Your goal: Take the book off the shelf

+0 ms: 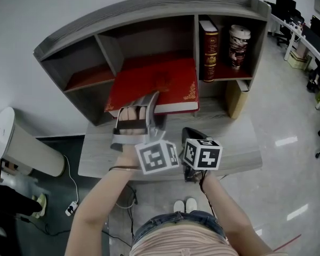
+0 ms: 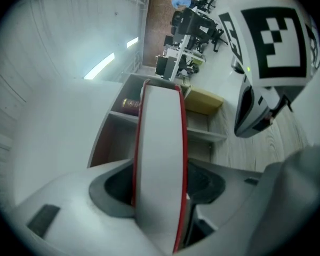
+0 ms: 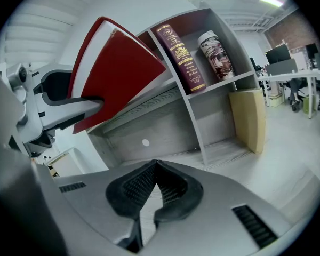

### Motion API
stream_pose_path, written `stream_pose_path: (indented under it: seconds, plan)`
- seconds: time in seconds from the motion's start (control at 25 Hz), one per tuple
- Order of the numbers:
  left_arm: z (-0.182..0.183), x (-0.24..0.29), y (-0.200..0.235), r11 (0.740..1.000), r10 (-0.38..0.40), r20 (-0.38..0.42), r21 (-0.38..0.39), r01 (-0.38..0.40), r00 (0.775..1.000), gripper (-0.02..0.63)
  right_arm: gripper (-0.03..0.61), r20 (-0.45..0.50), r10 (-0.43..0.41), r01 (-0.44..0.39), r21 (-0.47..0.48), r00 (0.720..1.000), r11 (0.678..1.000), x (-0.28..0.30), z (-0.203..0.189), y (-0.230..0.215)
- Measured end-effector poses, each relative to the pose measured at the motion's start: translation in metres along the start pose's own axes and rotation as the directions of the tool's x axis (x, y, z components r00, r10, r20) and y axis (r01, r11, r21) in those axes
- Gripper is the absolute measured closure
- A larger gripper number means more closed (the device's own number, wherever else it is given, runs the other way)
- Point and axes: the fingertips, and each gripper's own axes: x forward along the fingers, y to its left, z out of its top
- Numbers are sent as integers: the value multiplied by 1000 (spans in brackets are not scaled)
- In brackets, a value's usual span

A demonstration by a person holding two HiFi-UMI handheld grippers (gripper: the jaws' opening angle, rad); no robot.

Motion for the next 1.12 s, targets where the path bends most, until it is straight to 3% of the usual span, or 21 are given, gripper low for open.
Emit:
stream_pose_path:
  seconds: [0.68,1.12]
  plan:
    - [-29,-20,-51,979,-118,-53,-174,107,992,362,571,-46,11,-13,-30,999,999,1,-16,5]
    - [-37,-24,-74,932,-186,-80,-331,150,979,362,571,-77,8,-13,-71,997,997,0,-22,1]
